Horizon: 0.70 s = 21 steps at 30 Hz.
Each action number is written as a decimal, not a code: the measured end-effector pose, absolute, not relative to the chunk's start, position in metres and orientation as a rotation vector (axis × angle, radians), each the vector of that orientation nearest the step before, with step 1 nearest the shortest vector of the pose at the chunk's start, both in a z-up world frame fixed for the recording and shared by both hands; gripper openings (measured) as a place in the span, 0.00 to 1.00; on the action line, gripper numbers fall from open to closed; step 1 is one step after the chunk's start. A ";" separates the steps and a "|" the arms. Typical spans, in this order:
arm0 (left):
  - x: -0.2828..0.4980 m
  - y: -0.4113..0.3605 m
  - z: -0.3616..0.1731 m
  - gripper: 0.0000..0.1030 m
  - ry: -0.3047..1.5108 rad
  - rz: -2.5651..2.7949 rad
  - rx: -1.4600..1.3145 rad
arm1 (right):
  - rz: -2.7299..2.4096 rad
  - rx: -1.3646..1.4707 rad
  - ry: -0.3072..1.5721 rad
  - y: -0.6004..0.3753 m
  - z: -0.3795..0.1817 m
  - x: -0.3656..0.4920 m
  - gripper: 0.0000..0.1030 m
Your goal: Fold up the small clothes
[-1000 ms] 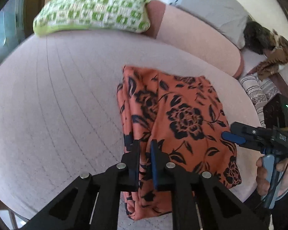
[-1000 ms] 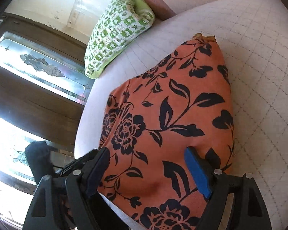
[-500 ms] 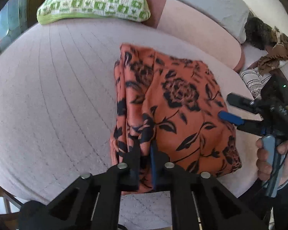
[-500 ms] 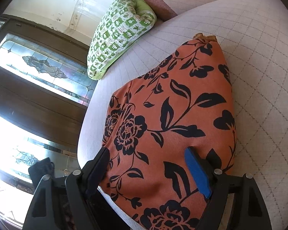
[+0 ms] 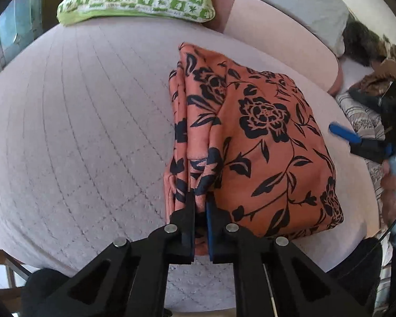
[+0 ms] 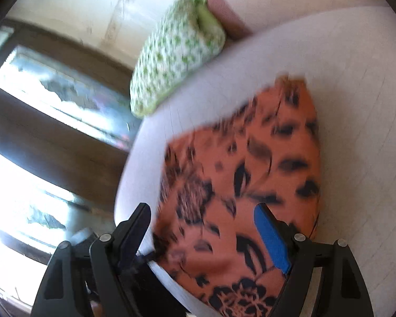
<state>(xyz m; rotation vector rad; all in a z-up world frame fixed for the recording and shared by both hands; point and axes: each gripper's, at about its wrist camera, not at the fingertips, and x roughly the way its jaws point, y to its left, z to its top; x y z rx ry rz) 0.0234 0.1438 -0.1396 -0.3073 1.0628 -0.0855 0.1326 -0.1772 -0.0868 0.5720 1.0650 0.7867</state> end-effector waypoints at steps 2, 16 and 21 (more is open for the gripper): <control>0.024 0.146 -0.140 0.08 1.063 -0.084 -0.321 | 0.790 0.658 1.058 -0.185 -0.088 0.150 0.81; 0.019 0.122 -0.071 0.37 0.900 -0.081 -0.214 | 0.726 0.769 1.200 -0.181 -0.144 0.190 0.89; 0.044 0.111 -0.065 0.44 0.885 -0.102 -0.207 | 0.761 0.846 1.111 -0.201 -0.126 0.176 0.89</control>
